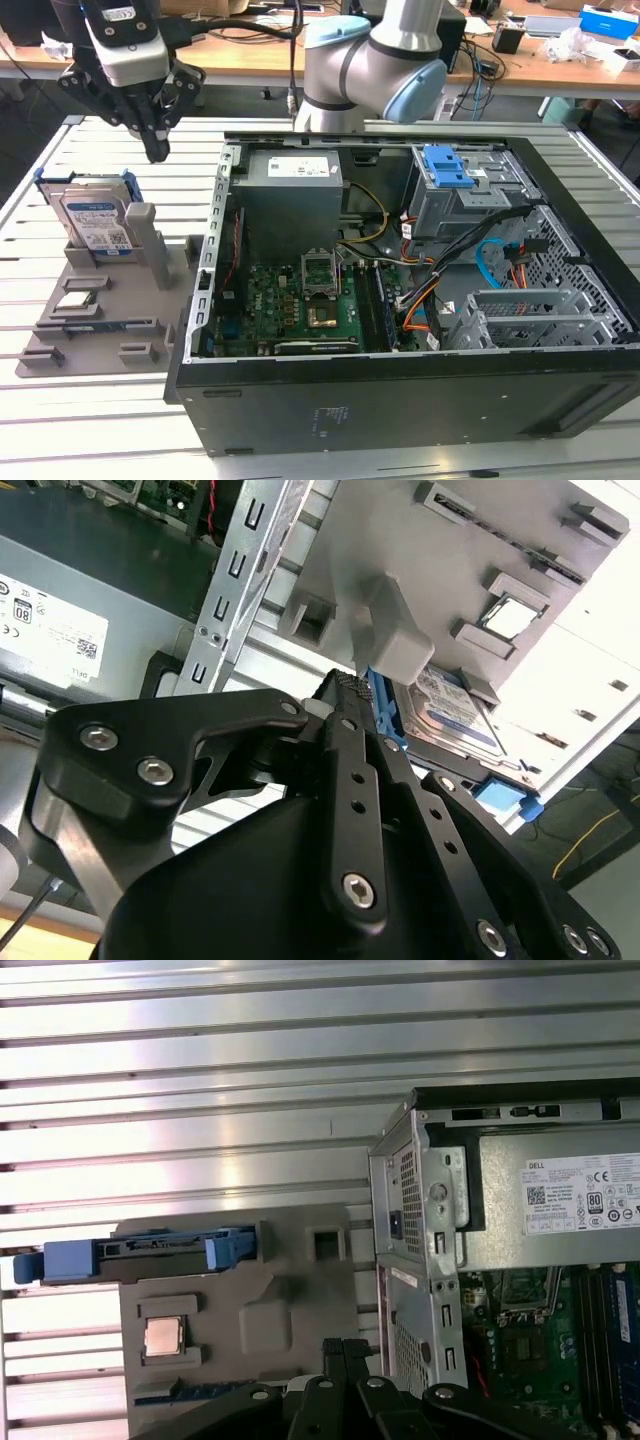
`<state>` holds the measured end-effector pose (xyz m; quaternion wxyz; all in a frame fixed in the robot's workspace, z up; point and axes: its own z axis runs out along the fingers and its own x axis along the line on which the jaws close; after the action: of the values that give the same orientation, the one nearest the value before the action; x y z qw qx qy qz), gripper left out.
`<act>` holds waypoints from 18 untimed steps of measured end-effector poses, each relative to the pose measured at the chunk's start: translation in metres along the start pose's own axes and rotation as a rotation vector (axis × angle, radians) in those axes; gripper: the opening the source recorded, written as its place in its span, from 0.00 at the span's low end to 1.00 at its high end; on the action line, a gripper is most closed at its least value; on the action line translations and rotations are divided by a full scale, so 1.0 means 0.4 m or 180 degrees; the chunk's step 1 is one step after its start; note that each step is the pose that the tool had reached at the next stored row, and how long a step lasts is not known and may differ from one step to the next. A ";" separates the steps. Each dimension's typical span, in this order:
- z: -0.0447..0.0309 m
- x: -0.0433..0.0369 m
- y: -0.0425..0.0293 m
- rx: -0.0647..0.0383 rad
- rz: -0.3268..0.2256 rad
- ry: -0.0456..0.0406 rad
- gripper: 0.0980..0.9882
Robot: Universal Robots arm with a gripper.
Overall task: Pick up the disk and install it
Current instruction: 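Reach for the disk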
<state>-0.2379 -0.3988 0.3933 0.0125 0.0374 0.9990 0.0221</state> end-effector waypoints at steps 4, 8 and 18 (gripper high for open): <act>0.000 0.013 -0.001 0.0000 0.0000 0.0000 0.00; -0.001 0.027 -0.002 0.0000 0.0000 0.0000 0.00; -0.002 0.067 -0.005 0.0000 0.0000 0.0000 0.00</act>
<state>-0.2647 -0.3989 0.3933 0.0125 0.0374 0.9990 0.0221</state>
